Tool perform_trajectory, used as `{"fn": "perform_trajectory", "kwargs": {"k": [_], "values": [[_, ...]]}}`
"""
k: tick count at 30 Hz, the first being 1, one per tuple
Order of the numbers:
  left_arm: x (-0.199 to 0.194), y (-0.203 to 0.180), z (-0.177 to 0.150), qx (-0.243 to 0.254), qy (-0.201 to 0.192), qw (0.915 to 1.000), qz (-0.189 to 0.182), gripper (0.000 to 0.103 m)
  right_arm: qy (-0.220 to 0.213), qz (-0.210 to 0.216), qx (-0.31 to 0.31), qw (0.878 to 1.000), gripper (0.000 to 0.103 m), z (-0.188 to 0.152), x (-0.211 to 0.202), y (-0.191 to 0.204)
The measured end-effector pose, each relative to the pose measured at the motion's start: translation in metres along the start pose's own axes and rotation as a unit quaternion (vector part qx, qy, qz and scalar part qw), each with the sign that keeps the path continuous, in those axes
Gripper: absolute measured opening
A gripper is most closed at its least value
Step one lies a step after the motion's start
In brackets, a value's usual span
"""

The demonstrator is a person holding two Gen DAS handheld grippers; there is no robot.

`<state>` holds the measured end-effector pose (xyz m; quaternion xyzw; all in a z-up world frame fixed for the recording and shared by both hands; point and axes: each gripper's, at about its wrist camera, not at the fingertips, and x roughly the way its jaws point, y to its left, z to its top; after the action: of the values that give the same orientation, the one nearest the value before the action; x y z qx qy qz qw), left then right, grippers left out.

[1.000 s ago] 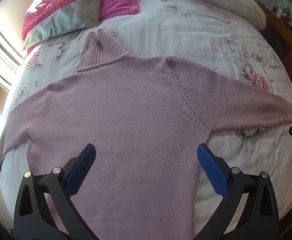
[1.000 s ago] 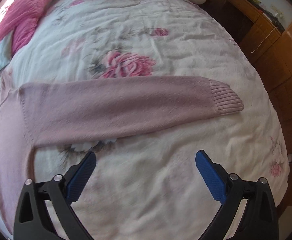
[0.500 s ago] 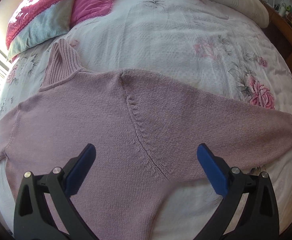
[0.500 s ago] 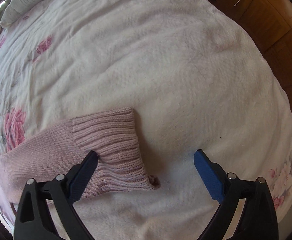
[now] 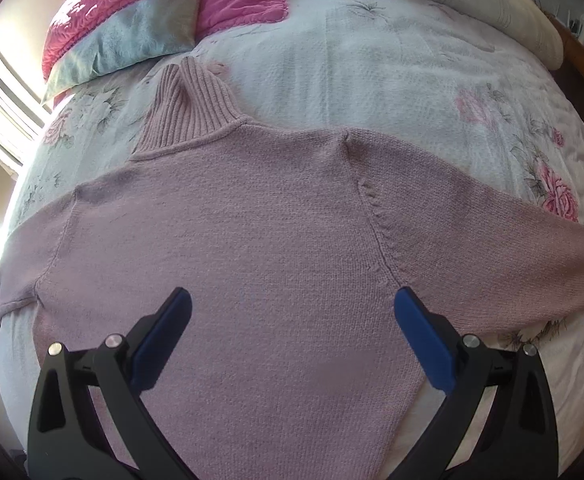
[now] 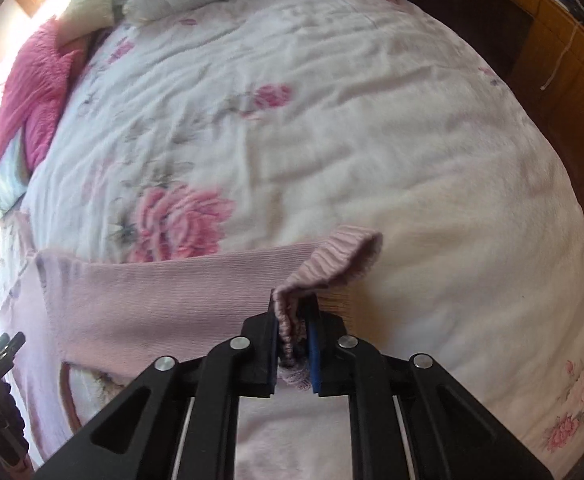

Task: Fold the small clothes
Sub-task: 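Carry the cuff with the right tool across the sweater body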

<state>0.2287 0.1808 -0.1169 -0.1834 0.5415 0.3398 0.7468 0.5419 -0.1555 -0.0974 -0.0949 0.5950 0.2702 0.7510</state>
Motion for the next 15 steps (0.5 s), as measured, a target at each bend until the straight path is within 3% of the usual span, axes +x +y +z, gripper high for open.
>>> {"fn": "perform_trajectory", "kwargs": {"k": [3,9,13,14,15], "values": [[0.001,0.033,-0.006,-0.019,0.005,0.9998,0.006,0.1,-0.013,0.046,-0.073,0.996,0.012,-0.011,-0.013,0.087],[-0.006,0.089,-0.02,-0.039,0.004,0.9991,0.015,0.1,-0.01,0.163,-0.146,0.976,0.011,-0.018,-0.002,0.239],[-0.008,0.119,-0.027,-0.05,0.006,0.9986,0.018,0.1,0.011,0.178,-0.181,0.967,0.011,-0.032,0.016,0.31],[-0.009,0.125,-0.029,-0.051,0.006,0.9985,0.019,0.1,0.014,0.165,-0.187,0.968,0.011,-0.035,0.018,0.319],[-0.01,0.131,-0.032,-0.052,0.004,0.9984,0.021,0.1,0.016,0.141,-0.19,0.972,0.018,-0.036,0.022,0.322]]}}
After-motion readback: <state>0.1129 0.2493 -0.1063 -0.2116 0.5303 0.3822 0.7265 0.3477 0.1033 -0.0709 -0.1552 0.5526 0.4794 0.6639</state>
